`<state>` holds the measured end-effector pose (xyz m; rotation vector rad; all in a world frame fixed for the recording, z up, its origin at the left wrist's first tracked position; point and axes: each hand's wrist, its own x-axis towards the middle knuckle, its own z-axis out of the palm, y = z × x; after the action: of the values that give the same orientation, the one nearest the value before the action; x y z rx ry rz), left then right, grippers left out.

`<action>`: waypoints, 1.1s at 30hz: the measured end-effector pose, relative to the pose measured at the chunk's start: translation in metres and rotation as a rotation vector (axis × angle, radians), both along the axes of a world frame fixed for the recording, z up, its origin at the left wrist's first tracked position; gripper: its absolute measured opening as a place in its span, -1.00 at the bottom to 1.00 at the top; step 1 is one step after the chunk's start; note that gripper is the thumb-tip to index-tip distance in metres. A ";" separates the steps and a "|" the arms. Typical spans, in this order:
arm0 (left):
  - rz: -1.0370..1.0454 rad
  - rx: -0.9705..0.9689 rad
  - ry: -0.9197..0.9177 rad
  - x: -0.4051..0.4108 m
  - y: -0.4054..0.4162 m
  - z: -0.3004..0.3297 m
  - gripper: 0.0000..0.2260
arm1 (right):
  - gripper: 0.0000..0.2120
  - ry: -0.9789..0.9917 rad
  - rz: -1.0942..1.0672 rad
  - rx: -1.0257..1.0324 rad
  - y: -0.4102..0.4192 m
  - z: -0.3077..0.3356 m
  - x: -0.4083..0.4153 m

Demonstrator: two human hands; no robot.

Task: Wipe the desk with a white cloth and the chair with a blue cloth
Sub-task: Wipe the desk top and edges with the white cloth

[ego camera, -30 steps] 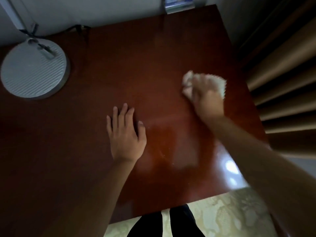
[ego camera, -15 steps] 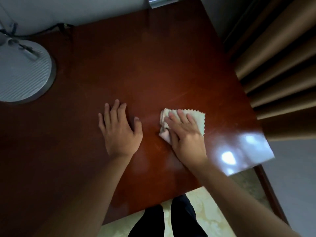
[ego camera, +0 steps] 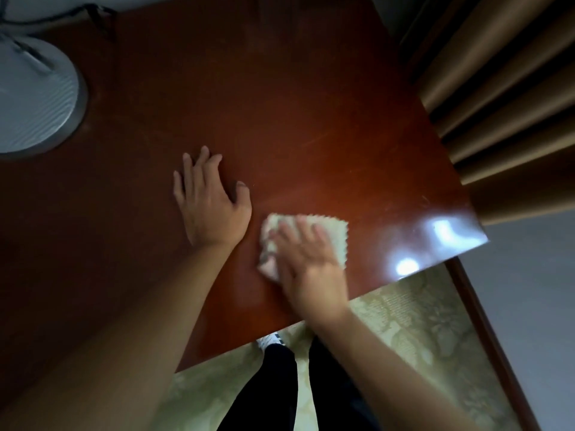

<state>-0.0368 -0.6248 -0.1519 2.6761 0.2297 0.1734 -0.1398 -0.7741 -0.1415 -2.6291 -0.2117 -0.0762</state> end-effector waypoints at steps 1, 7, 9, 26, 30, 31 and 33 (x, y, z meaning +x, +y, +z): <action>-0.004 0.002 0.002 -0.001 0.001 0.000 -0.50 | -0.64 0.011 -0.072 -0.012 -0.018 0.000 0.009; -0.044 0.033 -0.025 0.000 0.001 -0.004 -0.54 | -0.77 0.010 -0.434 -0.098 -0.096 0.004 0.058; -0.040 0.026 -0.026 0.000 0.002 -0.004 -0.54 | -0.72 0.013 -0.396 -0.069 -0.061 0.001 0.038; -0.035 0.012 -0.017 -0.001 0.001 -0.004 -0.55 | -0.63 0.045 -0.451 -0.070 -0.095 -0.003 0.037; -0.022 0.008 -0.024 0.000 0.000 -0.002 -0.56 | -0.59 0.043 -0.301 -0.056 -0.044 -0.006 -0.001; -0.024 0.010 -0.025 0.000 -0.001 -0.001 -0.56 | -0.60 0.030 -0.230 -0.046 -0.028 -0.007 -0.012; -0.032 0.010 -0.019 0.000 0.000 0.000 -0.56 | -0.62 0.013 -0.120 -0.030 -0.011 -0.008 -0.024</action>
<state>-0.0371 -0.6250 -0.1523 2.6849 0.1805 0.1904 -0.1638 -0.7848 -0.1500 -2.6693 -0.0509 -0.0973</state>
